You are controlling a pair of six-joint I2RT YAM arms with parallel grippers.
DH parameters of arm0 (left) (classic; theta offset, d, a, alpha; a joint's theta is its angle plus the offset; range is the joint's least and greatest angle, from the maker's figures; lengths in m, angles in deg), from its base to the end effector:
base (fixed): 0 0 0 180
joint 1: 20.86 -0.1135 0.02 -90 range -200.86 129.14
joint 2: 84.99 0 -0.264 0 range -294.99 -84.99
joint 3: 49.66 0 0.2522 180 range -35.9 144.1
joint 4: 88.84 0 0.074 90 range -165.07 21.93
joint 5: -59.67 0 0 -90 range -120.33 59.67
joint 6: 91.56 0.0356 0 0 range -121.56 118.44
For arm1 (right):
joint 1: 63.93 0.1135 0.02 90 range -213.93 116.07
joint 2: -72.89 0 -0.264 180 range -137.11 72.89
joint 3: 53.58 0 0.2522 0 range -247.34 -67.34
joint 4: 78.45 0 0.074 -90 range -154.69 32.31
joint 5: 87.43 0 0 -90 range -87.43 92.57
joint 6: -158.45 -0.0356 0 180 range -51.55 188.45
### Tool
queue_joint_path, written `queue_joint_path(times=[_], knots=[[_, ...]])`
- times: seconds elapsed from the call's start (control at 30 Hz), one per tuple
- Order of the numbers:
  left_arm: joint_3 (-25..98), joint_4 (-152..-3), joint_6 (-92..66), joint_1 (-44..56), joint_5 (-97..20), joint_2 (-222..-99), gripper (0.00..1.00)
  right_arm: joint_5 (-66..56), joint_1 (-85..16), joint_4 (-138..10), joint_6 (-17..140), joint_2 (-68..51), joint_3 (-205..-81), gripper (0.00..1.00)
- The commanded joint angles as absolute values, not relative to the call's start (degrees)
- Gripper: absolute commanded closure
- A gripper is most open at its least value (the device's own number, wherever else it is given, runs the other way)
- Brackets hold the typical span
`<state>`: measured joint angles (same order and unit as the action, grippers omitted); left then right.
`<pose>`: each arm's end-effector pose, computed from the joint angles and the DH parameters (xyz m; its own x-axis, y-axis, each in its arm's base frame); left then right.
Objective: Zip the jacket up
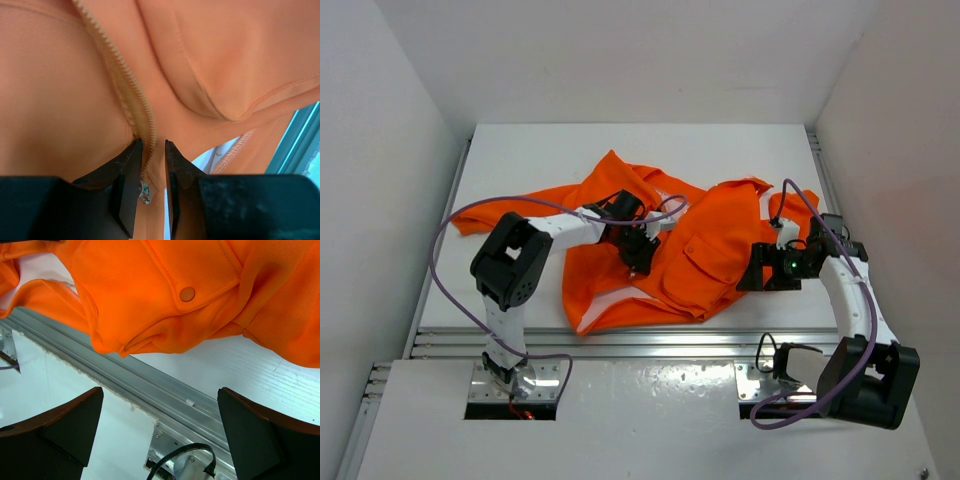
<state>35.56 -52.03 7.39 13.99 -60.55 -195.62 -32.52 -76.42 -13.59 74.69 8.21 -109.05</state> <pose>0.3095 -0.2374 0.1597 -0.6105 0.5889 -0.5297 0.7909 0.4894 -0.3674 0.1844 -0.0199 0.2126 -0.9358 0.1162 -0.3329 -0.0793 0.8507 0.5197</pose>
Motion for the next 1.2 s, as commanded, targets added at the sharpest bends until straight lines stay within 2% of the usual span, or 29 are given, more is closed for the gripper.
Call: queue_joint_path(times=[0.0,0.2,0.23,0.33,0.4,0.6,0.7,0.73,0.8,0.83,0.93,1.1,1.17], knots=[[35.0,-52.9,6.7,13.1,-58.6,-195.7,0.69,-33.9,-76.0,-14.2,75.0,7.9,-111.2,0.05],[35.6,-52.4,7.2,13.1,-57.0,-196.4,0.69,-34.2,-76.1,-14.1,75.2,7.6,-111.3,0.05],[35.6,-52.4,7.2,13.1,-57.0,-197.0,0.69,-34.4,-75.9,-14.1,75.2,7.8,-111.4,0.08],[35.6,-51.8,7.2,13.1,-57.6,-197.0,0.82,-34.3,-75.6,-14.1,75.3,8.5,-111.3,0.14],[36.1,-51.8,7.8,13.1,-60.3,-195.6,1.00,-34.3,-74.7,-13.6,75.4,9.4,-111.6,0.16],[36.6,-51.8,3.6,13.1,-75.5,-190.5,1.00,-38.3,-72.9,-16.3,69.0,13.4,-111.8,0.17],[34.5,-57.7,-5.6,12.5,-85.5,-188.1,1.00,-42.9,-71.2,-20.6,60.0,14.8,-110.9,0.17],[33.1,-64.5,-8.9,12.5,-86.9,-187.0,1.00,-43.6,-70.6,-21.7,58.2,15.1,-110.5,0.18],[27.2,-73.6,-20.7,13.1,-87.5,-184.2,1.00,-45.1,-68.3,-24.9,51.7,15.9,-108.9,0.18],[25.3,-83.1,-24.4,13.1,-87.5,-181.1,1.00,-45.2,-67.5,-26.8,48.8,16.3,-107.9,0.18],[21.1,-94.5,-36.8,14.1,-84.7,-178.7,1.00,-43.5,-64.6,-31.3,41.3,19.4,-103.4,0.15],[19.4,-104.8,-54.4,15.9,-79.1,-179.7,1.00,-34.4,-57.4,-40.2,37.4,25.2,-98.7,0.10],[22.0,-101.7,-54.5,17.2,-77.4,-181.0,1.00,-33.1,-55.9,-41.1,37.9,24.9,-97.9,0.10]])
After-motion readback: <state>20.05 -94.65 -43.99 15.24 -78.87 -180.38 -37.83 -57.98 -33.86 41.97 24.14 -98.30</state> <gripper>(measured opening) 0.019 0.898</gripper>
